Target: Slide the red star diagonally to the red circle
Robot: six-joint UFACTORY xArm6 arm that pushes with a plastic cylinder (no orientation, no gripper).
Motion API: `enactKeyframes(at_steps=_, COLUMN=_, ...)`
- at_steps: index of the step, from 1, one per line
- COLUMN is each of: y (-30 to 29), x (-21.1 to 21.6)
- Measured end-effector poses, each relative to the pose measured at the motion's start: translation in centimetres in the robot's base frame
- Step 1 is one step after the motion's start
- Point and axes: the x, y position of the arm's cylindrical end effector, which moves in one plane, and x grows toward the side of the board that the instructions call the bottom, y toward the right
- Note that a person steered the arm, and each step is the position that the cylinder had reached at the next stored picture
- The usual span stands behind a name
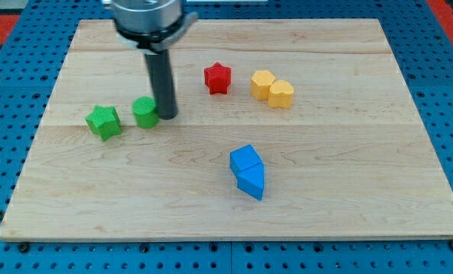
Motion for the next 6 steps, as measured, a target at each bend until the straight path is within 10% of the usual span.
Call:
enactKeyframes(at_steps=3, y=8.5, x=-0.9)
enactKeyframes(at_steps=6, y=8.7, x=-12.5)
